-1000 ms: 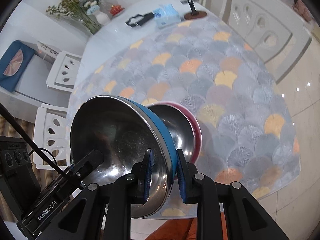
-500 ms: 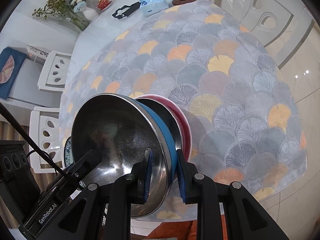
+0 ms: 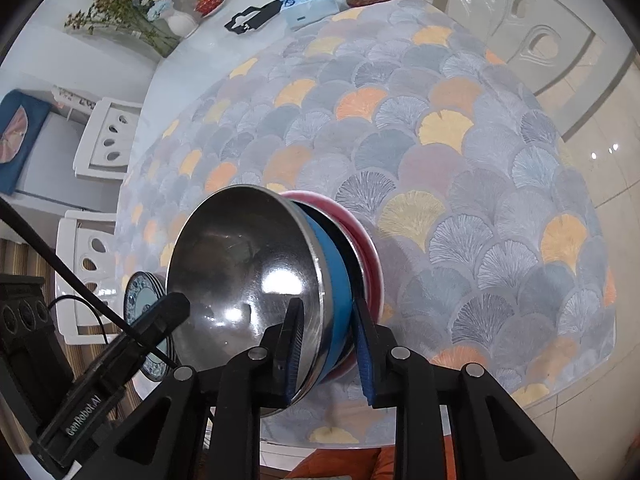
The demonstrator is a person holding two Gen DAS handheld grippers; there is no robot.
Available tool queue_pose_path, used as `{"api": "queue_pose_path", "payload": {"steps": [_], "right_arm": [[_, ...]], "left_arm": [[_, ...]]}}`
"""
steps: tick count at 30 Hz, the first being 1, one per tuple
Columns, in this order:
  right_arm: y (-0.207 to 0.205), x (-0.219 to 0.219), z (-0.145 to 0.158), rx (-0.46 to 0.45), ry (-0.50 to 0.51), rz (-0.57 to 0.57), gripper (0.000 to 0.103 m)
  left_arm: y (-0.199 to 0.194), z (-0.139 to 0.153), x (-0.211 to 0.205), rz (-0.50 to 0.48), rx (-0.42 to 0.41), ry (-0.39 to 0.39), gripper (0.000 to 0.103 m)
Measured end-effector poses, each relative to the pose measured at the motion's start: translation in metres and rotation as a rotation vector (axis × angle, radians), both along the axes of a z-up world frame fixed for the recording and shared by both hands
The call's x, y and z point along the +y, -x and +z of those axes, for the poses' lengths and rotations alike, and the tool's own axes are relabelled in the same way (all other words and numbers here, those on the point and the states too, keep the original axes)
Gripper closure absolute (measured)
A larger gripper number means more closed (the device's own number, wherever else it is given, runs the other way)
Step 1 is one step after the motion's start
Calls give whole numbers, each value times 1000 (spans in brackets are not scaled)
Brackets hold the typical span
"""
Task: Organize plates and bowls
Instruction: 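Lower the blue steel bowl into the red steel bowl and open both grippers, then withdraw both open grippers and reposition them around the nested bowl stack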
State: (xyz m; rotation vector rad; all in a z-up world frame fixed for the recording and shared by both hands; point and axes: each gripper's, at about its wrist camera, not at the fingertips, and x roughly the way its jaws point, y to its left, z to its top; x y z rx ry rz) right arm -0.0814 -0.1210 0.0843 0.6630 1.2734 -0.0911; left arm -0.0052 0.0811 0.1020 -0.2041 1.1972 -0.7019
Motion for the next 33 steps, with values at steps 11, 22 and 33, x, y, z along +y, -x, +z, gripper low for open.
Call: {"api": "queue_pose_path", "payload": {"steps": [11,22,33], "right_arm": [[6,-9,13,-59,-22,-15,75],[24,-7,-3,-56,15,18,74],[33,-11,21,-111,17,6,73]], "left_arm": [[1,1,4,-10,10,34,85],[7,1,7,-11,9,24,85],[19,15,12,2,-43,0,83]]}}
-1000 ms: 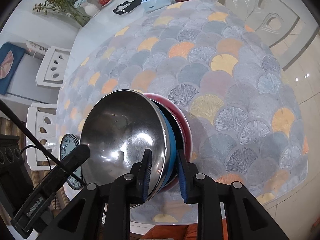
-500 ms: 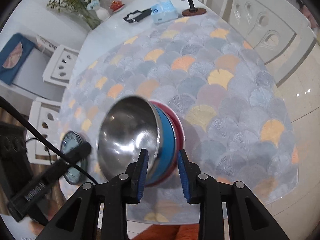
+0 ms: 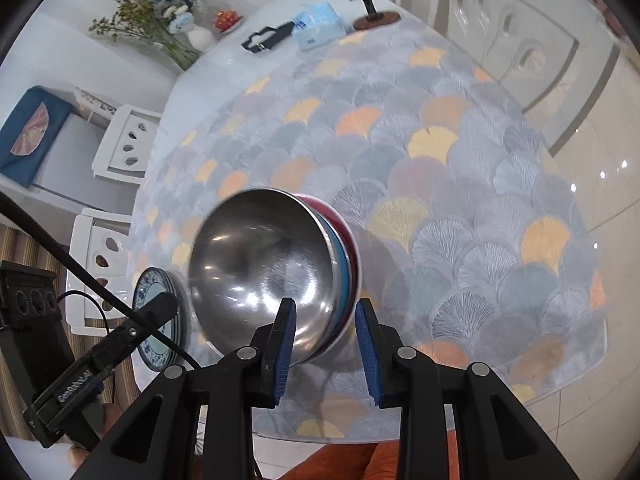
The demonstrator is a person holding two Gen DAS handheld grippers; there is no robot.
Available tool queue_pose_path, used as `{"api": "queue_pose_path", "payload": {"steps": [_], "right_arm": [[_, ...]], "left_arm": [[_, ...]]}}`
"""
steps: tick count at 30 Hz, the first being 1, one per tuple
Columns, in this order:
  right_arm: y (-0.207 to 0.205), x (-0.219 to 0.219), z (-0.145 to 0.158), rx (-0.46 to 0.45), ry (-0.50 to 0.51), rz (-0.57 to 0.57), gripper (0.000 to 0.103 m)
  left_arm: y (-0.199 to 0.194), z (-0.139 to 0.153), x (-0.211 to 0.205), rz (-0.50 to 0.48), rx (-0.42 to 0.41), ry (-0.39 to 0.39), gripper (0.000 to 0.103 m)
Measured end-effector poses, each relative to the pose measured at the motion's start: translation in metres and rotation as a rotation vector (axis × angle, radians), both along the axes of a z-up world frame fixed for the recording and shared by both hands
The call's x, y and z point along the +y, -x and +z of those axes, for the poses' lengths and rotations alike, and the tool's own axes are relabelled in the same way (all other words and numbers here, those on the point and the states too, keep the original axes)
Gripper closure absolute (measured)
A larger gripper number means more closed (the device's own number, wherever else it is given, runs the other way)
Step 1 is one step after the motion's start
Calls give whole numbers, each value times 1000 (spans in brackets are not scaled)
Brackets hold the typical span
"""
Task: Organize plates and bowls
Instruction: 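Withdraw both open grippers and reposition them around the nested bowl stack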
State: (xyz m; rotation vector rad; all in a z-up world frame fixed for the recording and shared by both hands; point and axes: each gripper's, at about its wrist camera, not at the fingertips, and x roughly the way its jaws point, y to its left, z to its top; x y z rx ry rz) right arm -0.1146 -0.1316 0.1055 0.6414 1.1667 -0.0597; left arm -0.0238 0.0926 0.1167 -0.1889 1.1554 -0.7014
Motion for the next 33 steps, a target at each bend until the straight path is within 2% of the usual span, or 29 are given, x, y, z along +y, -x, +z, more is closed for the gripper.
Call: {"api": "queue_pose_path", "payload": {"steps": [2,4,6,8,10,12,14,20,33], "right_arm": [[2,5,12,-23,29,14,66],[2,12,25,-52,75,33,59],[4,21,42,-87,161,68,56],[7,27,63,-121,282,84,48],[12,32,78,-153,352,90,46],[17,35,88,-177,378,93,42],[21,38,94,-194,371,88,32],[31,49,89,-189,319,90,32],[45,65,83,-161,274,89,32]], "left_arm": [[6,9,1,8,-42,-27,82],[10,17,3,18,-74,-41,74],[15,27,7,31,-106,-45,73],[21,35,11,47,-137,-63,72],[27,42,14,65,-160,-91,70],[33,49,18,81,-185,-105,69],[39,54,22,93,-204,-113,64],[56,61,32,116,-247,-117,44],[69,67,41,167,-252,-121,42]]}}
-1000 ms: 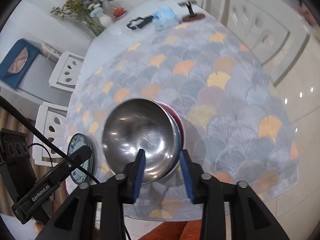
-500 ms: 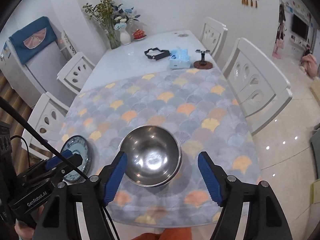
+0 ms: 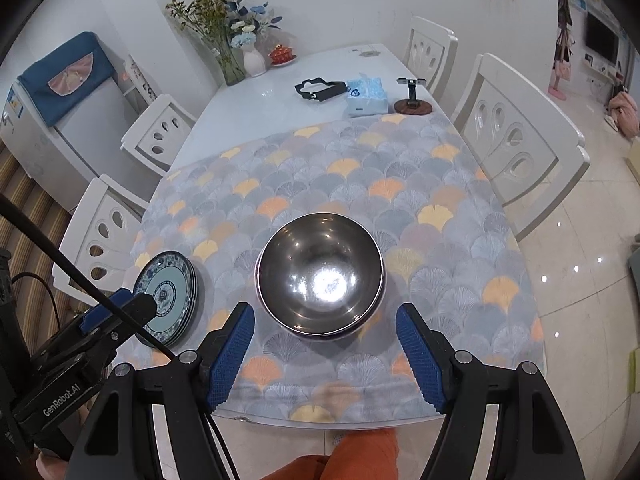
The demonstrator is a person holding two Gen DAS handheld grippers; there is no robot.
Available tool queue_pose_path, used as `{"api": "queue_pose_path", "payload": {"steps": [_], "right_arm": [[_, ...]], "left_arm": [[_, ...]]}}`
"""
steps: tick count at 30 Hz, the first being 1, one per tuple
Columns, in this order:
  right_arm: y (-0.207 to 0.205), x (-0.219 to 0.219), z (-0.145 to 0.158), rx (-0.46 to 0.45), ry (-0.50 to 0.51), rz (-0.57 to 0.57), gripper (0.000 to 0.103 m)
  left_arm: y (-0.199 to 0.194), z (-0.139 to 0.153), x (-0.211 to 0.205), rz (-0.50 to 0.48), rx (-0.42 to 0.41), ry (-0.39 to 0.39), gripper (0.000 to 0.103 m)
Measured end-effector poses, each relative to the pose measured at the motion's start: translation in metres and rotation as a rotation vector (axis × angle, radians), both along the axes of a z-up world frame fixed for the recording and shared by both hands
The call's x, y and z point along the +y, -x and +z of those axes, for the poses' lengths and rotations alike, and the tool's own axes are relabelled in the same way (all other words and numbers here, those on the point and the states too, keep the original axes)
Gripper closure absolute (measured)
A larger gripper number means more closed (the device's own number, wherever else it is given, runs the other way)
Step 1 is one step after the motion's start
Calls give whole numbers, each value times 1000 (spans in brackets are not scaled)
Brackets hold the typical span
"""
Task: Organize plates and bowls
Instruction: 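Withdraw both open grippers and reposition them around the nested bowl stack, then close both grippers on the nested bowl stack rim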
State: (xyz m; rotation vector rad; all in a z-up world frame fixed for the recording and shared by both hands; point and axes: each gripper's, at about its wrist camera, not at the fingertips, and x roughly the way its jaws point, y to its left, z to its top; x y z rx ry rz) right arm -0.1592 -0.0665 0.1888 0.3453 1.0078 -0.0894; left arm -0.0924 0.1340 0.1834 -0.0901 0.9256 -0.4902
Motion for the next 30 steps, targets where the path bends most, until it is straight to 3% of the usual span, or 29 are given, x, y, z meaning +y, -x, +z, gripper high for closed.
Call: {"api": "queue_pose_path", "payload": {"steps": [30], "right_arm": [[-50,-39,-31,125,-3,-4,29]], "left_arm": [[-43,-17,-52,9,83,-63,42]]}}
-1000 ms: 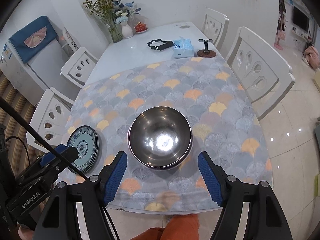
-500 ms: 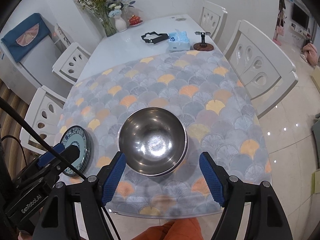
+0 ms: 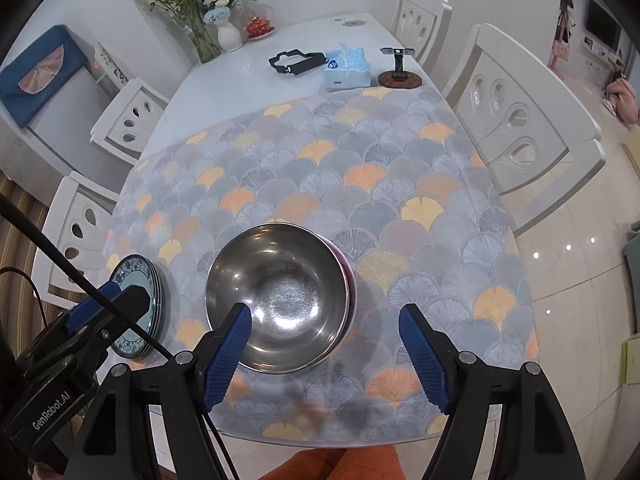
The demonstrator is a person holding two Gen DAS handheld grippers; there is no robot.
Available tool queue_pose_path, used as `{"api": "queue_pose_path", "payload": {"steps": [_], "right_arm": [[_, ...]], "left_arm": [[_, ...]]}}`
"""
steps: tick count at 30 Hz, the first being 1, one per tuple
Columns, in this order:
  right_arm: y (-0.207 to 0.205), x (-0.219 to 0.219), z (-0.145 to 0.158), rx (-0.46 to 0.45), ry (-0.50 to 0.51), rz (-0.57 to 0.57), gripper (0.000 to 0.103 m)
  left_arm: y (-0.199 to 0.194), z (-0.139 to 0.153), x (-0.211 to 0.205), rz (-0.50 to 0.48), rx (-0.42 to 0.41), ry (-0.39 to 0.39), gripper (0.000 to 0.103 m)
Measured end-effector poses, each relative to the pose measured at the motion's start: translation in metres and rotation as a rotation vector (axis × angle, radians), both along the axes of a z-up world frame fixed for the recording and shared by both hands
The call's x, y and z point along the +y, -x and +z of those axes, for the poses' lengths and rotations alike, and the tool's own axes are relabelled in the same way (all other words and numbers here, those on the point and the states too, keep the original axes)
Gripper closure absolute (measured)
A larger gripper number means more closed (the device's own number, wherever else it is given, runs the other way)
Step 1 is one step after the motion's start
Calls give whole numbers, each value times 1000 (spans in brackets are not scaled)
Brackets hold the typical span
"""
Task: Organize plates and bowls
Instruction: 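Close both grippers on the nested bowl stack rim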
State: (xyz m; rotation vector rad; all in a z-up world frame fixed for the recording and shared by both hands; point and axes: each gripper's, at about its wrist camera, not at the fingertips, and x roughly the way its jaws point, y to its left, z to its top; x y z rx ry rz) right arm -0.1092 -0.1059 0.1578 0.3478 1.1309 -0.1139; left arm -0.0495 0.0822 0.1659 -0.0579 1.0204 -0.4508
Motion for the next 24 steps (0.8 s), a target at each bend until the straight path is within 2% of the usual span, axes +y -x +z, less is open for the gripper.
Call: {"api": "queue_pose_path", "payload": {"steps": [9,20,24], "right_arm": [[-9,-9,-11,17,-26,10,29],[-15,-10,-35,47,-74,16,29],[-17,-7,-43,53,-43,19,29]], "left_arm": [[-5,-3,-8,-1,8,-26,42],[-6,-25,-11,3,64,-75,42],[-9,-33,-5,15,86,-89,42]]}}
